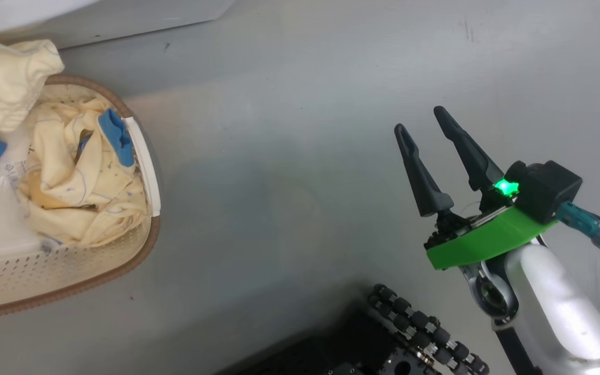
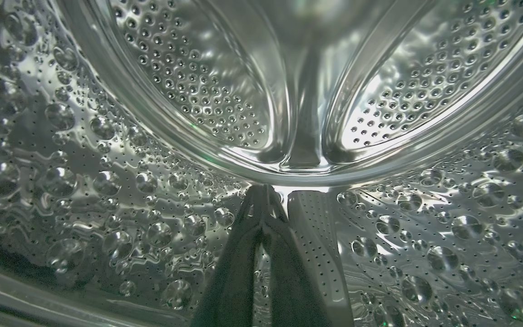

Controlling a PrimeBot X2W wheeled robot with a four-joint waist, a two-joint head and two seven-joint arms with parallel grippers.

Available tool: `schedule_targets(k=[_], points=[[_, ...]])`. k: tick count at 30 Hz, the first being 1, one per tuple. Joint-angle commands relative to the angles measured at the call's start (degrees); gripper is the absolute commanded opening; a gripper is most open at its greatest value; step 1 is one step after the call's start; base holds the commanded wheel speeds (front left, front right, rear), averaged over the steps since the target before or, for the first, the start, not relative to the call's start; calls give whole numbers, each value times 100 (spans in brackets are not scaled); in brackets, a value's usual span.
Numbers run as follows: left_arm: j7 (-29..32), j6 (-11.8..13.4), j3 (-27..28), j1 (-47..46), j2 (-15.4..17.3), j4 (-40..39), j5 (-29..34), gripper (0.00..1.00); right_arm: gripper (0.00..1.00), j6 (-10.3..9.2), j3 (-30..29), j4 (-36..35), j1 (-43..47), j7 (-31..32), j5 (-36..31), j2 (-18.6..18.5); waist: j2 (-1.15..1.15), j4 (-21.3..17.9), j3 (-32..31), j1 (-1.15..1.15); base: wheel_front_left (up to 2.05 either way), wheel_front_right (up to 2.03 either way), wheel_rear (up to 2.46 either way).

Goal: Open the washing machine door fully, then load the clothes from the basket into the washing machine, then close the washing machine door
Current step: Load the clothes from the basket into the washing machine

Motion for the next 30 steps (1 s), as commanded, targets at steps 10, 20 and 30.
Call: schedule_targets(k=[10,20,30], points=[[-14,195,144,356,32,-144,-189,100,100,1,-34,-164,-14,-53,-31,-90,0,174,-98,0,0,0,0],[-531,393,224,1140,-184,-419,-346,100,100,1,-215,-149,77,-53,-126,-121,0,415,-480,0,0,0,0],[-1443,766,260,2667,-506,-1069,-400,100,100,1,-454,-139,335,-49,-293,-178,0,738,-1088,0,0,0,0]])
